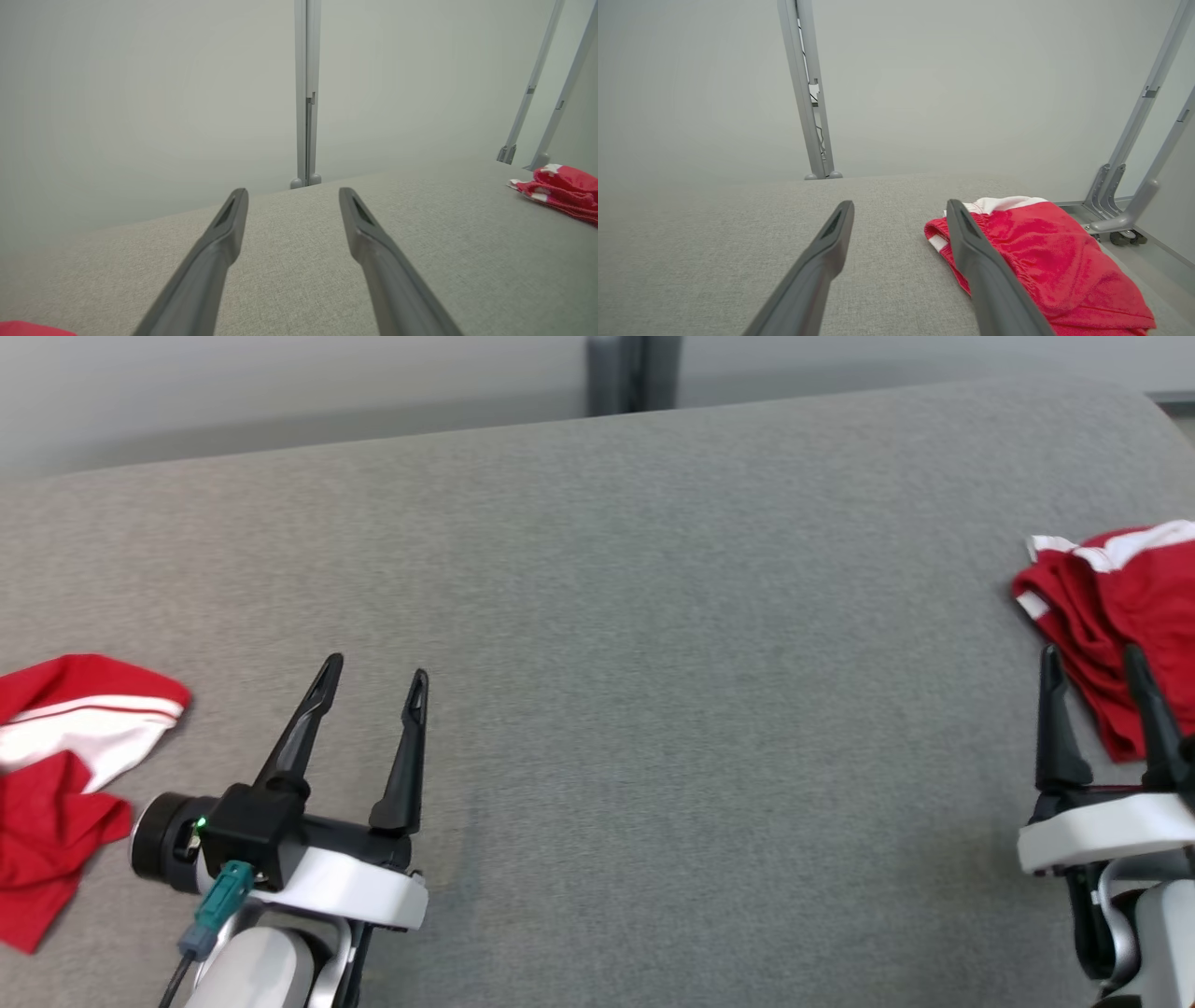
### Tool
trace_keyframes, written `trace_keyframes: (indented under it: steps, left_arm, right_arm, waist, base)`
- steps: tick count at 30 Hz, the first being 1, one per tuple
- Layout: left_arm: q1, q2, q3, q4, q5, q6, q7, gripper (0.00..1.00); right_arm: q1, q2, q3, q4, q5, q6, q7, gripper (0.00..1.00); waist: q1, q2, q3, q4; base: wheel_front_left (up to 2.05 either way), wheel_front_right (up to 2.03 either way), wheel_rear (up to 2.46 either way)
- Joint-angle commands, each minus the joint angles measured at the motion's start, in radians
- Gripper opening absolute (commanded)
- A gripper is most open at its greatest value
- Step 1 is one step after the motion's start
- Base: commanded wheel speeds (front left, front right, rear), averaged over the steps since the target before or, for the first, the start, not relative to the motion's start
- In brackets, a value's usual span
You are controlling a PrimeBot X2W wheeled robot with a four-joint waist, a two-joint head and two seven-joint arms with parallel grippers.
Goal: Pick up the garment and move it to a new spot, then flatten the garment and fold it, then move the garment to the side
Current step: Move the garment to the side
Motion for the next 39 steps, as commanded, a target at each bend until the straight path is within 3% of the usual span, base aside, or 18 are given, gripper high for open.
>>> trace_keyframes:
  steps: [1,10,16,39]
  left_arm:
    - [0.018,0.005,0.011,0.012,-0.008,0.009,-0.008,1.00]
    - [0.095,0.006,0.074,0.064,-0.049,0.044,-0.033,1.00]
    - [0.143,0.005,0.103,0.082,-0.067,0.043,-0.043,1.00]
    - [0.226,0.015,0.067,0.120,-0.047,0.019,-0.043,1.00]
  right_arm:
    - [0.020,0.004,0.007,-0.023,-0.007,0.000,0.002,1.00]
    - [0.116,0.030,0.066,-0.140,-0.002,0.000,0.061,1.00]
    - [0.186,0.039,0.067,-0.194,-0.001,0.000,0.099,1.00]
    - [0.329,0.044,0.078,-0.271,-0.011,0.000,0.179,1.00]
  waist:
    - [0.0000,0.0000,-0.033,0.050]
    - [0.0000,0.0000,-0.101,0.145]
    - [0.0000,0.0000,-0.148,0.183]
    - [0.0000,0.0000,-0.250,0.161]
  base:
    - [0.00,0.00,0.00]
    - [0.00,0.00,0.00]
    - [0.00,0.00,0.00]
    - [0.00,0.00,0.00]
